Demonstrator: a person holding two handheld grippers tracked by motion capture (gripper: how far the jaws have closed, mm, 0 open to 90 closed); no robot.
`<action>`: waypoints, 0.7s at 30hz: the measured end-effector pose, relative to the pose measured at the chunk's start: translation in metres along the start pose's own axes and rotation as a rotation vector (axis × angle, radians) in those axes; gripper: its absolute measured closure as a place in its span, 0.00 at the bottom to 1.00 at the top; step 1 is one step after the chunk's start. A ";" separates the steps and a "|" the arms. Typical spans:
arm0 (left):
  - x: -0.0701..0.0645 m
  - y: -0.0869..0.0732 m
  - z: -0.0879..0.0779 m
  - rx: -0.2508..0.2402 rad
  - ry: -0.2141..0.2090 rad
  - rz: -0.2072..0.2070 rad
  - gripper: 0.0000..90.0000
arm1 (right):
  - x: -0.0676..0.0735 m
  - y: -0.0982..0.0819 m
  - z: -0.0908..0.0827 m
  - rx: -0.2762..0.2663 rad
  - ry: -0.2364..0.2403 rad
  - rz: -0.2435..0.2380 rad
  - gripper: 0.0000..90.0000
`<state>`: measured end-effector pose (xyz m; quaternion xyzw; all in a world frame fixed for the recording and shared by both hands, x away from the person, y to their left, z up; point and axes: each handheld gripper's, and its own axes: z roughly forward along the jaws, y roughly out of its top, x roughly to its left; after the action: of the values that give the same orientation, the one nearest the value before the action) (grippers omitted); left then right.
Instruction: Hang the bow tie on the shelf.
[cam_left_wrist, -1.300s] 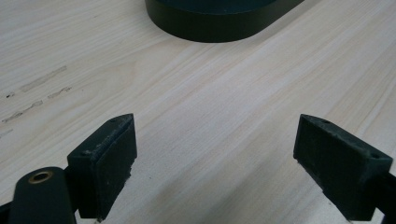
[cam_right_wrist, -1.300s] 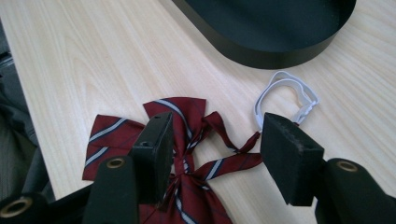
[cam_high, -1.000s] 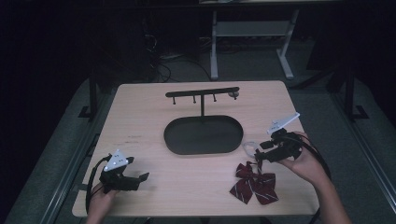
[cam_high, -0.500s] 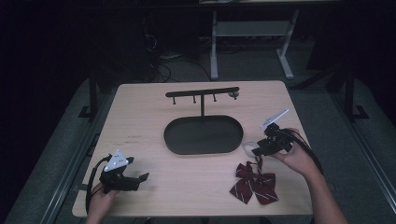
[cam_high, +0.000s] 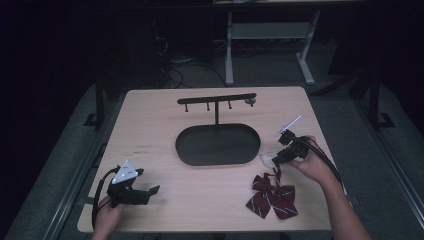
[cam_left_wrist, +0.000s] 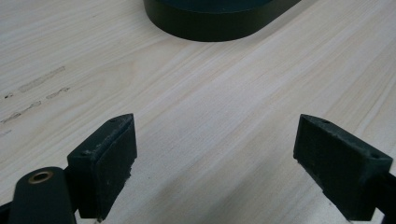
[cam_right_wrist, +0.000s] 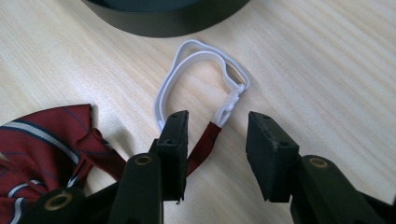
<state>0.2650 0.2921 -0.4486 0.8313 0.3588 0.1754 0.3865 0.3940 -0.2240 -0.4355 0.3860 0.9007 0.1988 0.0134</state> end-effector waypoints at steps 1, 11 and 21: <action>0.000 0.000 0.000 0.000 0.000 0.000 0.15 | 0.000 0.000 0.001 0.004 0.000 -0.004 0.67; 0.000 0.000 0.001 0.007 -0.005 -0.001 0.14 | 0.003 0.004 0.011 0.044 -0.027 -0.023 0.78; 0.000 0.000 0.001 -0.001 -0.005 -0.006 0.14 | 0.008 0.007 0.011 0.059 -0.027 -0.047 0.96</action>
<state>0.2657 0.2911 -0.4493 0.8305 0.3600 0.1724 0.3885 0.3952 -0.2108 -0.4418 0.3677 0.9147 0.1666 0.0186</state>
